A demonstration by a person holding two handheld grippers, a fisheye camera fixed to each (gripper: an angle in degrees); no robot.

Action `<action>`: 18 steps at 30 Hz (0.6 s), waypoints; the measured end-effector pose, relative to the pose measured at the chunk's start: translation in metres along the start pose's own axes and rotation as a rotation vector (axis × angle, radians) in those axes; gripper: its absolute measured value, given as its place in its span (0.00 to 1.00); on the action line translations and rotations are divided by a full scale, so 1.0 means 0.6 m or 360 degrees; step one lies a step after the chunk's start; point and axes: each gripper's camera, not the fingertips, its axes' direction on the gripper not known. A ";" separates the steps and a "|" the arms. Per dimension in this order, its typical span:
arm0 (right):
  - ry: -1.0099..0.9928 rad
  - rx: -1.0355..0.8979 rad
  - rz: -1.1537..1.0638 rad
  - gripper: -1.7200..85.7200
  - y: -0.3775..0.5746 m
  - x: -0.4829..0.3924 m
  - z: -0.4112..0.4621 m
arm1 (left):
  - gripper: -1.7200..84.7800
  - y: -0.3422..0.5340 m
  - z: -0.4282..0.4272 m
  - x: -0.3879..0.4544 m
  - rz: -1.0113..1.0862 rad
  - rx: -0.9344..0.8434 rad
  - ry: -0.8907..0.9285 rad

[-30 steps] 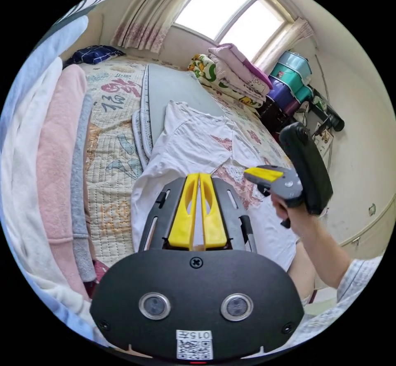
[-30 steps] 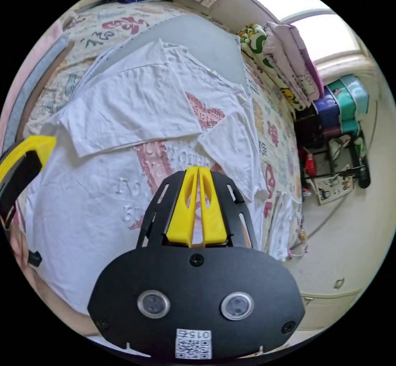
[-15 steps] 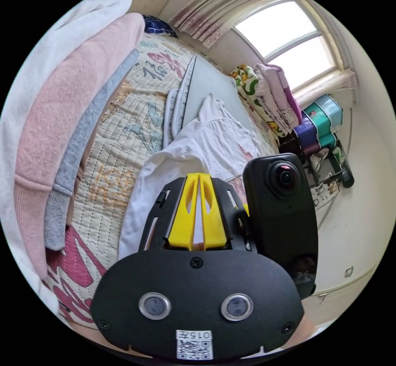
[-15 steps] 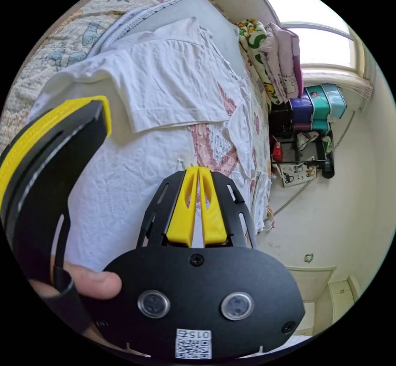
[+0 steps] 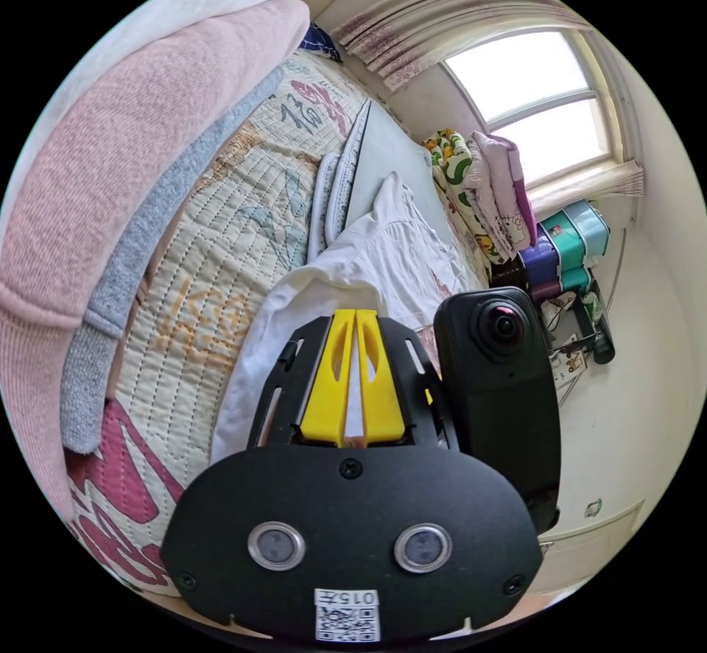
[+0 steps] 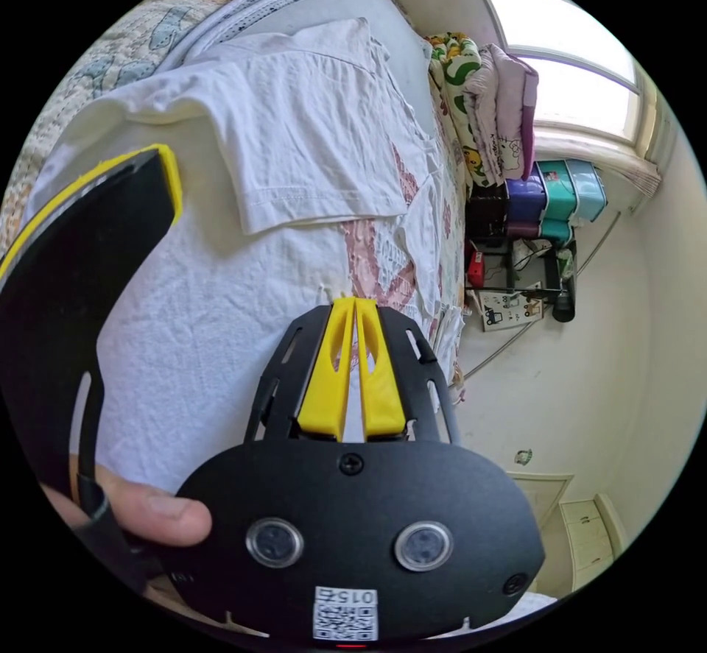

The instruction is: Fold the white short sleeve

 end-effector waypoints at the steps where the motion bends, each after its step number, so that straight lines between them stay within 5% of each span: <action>1: 0.0002 0.0001 0.0004 0.01 0.005 -0.001 0.007 | 0.01 0.001 0.000 0.000 0.0002 0.0004 0.0000; 18: 0.0013 0.0022 0.0025 0.01 0.133 0.020 0.178 | 0.01 0.010 0.010 0.001 0.0005 0.0000 -0.0002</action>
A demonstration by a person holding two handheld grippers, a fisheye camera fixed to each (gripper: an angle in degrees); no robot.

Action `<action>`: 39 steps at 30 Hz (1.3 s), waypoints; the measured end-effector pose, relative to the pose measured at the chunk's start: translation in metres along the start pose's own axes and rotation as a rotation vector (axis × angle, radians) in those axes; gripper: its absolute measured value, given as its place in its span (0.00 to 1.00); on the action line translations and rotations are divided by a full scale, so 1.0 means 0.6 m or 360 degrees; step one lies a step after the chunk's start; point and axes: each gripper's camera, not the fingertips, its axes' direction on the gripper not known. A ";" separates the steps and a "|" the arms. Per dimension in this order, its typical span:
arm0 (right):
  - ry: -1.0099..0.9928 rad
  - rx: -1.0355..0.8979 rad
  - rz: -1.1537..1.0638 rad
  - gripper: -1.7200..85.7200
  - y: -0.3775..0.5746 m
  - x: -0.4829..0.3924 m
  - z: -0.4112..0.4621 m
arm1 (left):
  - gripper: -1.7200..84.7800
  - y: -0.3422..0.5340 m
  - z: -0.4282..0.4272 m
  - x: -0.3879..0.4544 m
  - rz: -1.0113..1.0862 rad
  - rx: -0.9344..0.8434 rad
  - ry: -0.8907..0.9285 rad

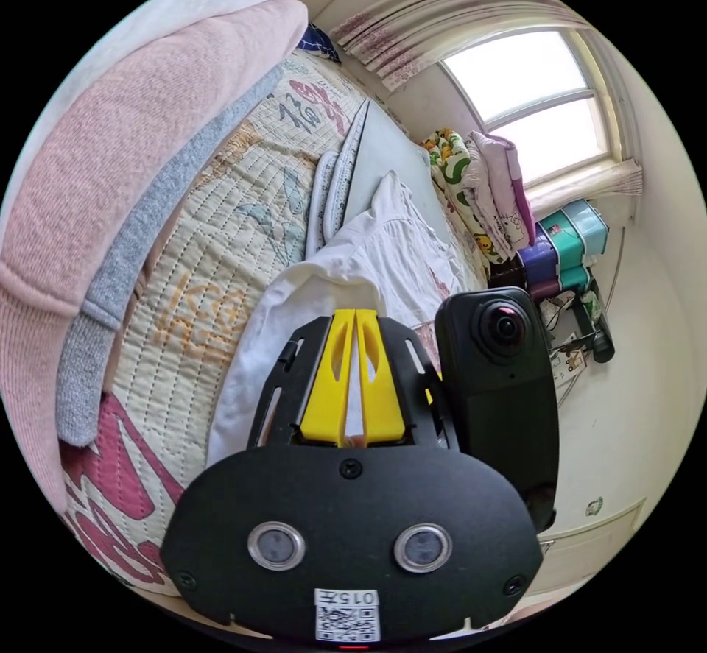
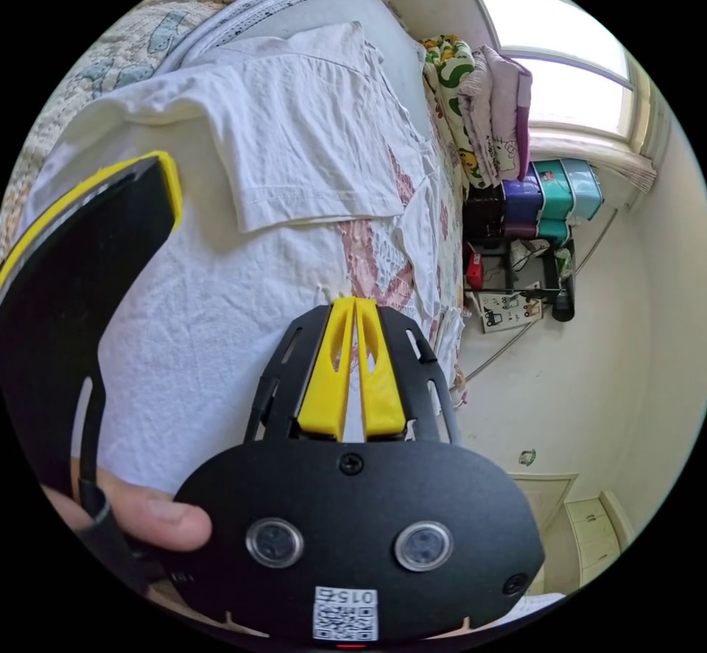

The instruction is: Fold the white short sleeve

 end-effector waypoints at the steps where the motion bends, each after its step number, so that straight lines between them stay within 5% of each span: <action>1: 0.0000 -0.0001 -0.0001 0.01 0.004 0.002 0.005 | 0.01 0.000 0.000 0.000 -0.0003 0.0003 0.0001; 39: 0.0040 -0.0054 -0.0015 0.01 0.132 0.194 0.162 | 0.01 0.004 0.017 -0.017 -0.0047 -0.0017 0.0093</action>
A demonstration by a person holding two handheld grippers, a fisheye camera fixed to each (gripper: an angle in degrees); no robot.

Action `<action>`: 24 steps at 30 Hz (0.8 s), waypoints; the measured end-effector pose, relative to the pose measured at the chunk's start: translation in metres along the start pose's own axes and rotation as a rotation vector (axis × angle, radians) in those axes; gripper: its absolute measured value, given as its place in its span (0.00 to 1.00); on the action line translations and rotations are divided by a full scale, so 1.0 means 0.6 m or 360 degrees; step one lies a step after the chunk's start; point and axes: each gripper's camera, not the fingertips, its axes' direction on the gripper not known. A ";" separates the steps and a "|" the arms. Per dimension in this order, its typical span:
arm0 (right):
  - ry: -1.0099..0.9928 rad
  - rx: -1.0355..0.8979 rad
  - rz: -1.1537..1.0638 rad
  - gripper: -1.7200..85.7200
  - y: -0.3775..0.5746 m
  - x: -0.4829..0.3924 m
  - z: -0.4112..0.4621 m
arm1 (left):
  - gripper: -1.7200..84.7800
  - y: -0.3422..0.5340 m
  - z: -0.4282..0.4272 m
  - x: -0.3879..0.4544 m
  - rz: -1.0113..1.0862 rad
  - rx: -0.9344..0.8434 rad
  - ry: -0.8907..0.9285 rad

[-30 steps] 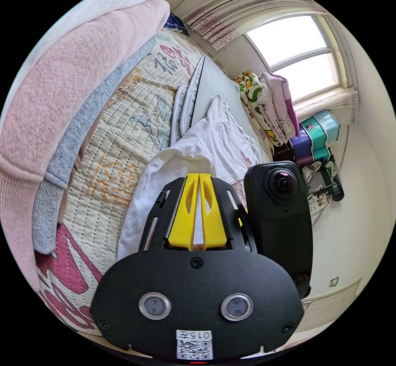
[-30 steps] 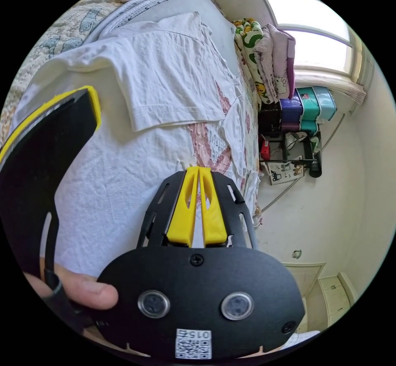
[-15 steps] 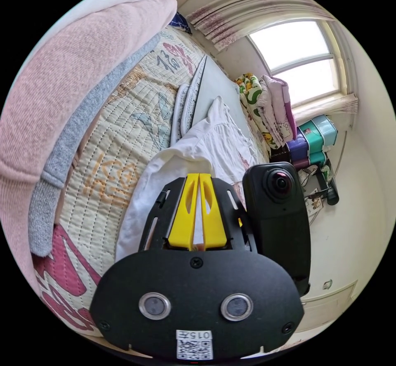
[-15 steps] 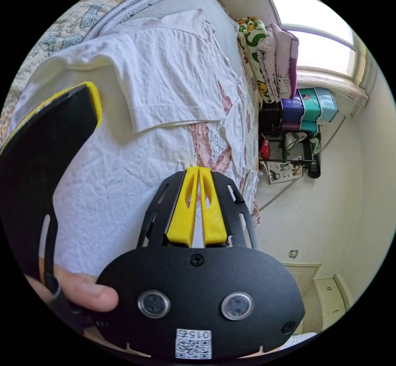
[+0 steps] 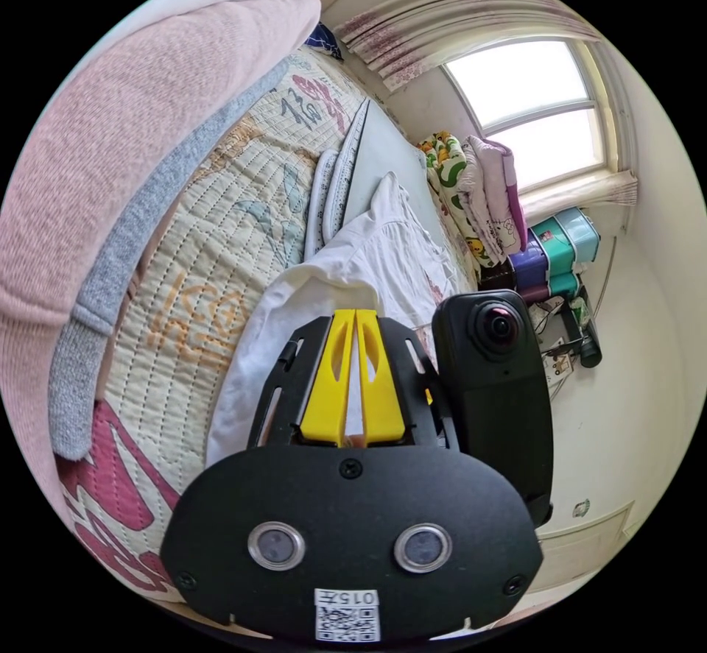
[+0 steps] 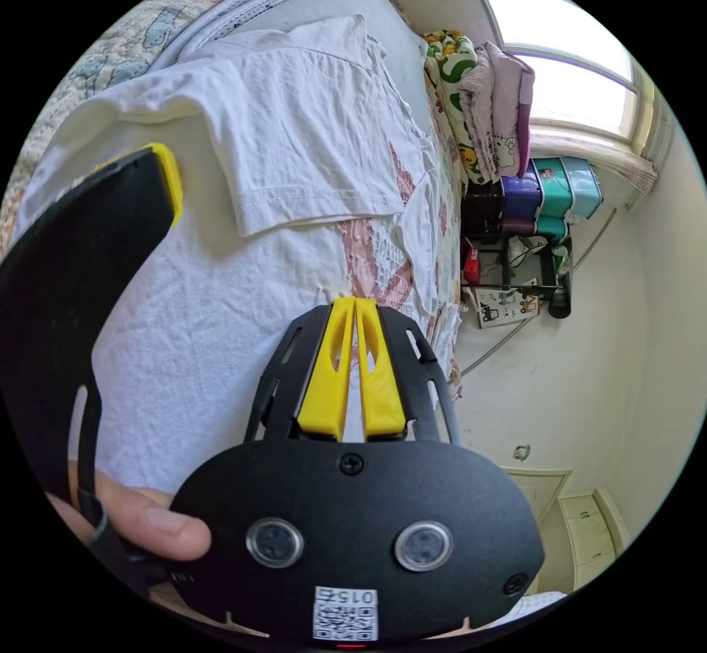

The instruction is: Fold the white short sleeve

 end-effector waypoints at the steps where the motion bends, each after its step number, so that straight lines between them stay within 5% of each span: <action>1: 0.0001 -0.0001 -0.0001 0.01 0.001 0.003 0.001 | 0.01 0.000 0.000 -0.001 -0.0002 0.0000 0.0003; 24: 0.0014 -0.0018 -0.0011 0.01 0.013 0.081 0.015 | 0.01 0.000 0.004 -0.011 -0.0024 -0.0001 0.0037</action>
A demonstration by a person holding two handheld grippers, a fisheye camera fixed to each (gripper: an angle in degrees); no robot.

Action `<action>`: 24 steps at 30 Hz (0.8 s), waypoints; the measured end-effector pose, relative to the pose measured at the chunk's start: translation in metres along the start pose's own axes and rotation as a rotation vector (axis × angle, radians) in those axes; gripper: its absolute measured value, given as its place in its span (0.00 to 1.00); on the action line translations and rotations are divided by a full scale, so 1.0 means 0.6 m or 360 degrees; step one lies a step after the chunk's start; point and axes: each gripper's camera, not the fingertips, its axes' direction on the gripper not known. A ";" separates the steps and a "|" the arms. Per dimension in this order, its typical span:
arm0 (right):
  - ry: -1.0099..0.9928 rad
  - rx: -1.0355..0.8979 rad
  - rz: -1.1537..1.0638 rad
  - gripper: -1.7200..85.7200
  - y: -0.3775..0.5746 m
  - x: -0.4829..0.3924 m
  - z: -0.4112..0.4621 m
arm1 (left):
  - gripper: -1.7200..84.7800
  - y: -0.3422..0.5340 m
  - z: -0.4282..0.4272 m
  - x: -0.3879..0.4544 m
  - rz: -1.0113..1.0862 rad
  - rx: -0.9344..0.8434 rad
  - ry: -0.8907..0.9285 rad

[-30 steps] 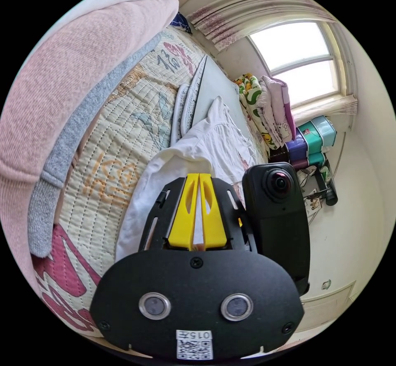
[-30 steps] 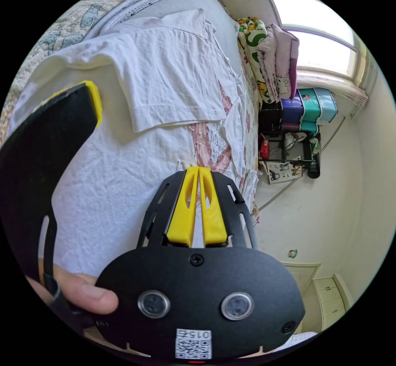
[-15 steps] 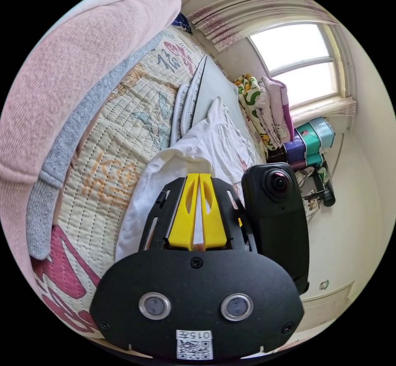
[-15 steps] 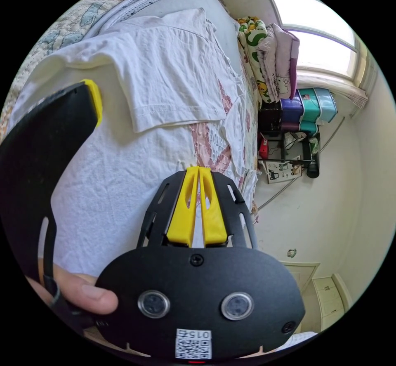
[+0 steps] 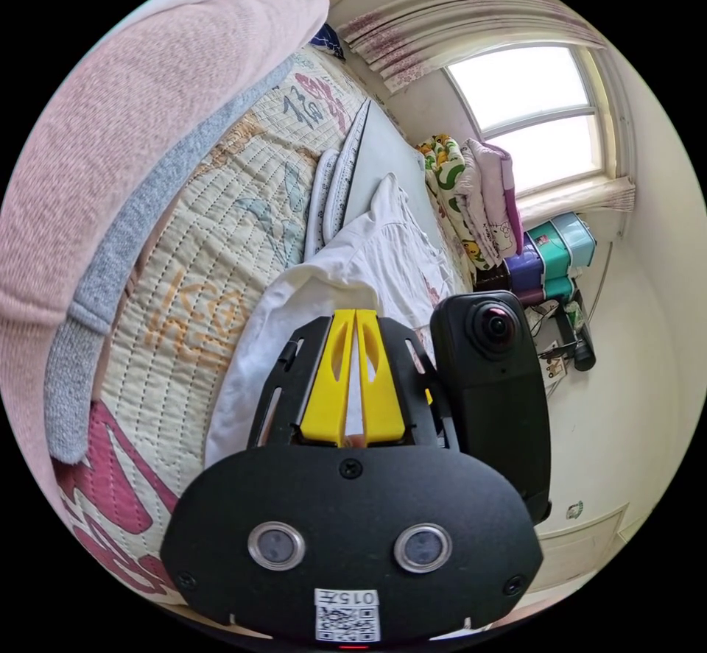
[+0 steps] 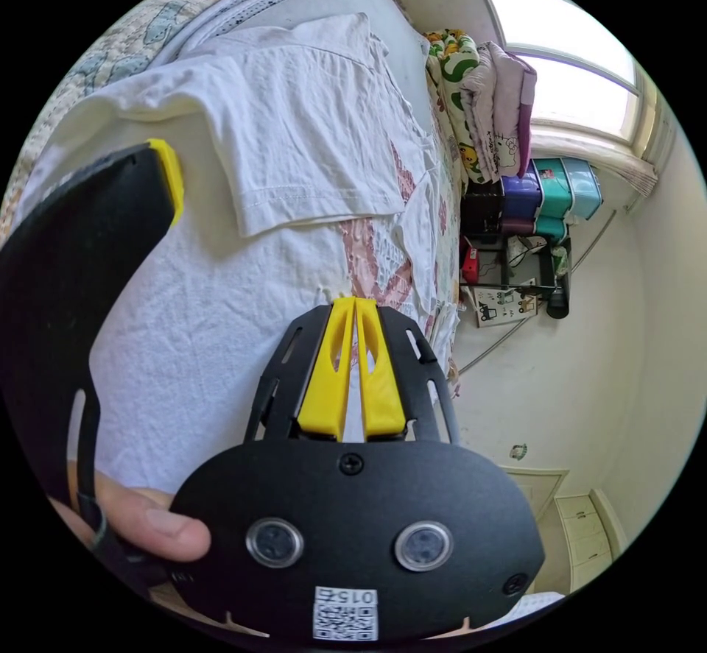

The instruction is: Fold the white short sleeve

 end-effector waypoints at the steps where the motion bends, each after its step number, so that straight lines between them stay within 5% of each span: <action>1: 0.0000 -0.0001 0.0000 0.01 0.000 0.001 0.000 | 0.01 0.000 0.000 0.000 -0.0001 0.0000 0.0001; 24: 0.0014 -0.0010 -0.0010 0.01 -0.010 0.006 0.005 | 0.01 -0.002 0.000 -0.013 -0.0023 0.0003 0.0036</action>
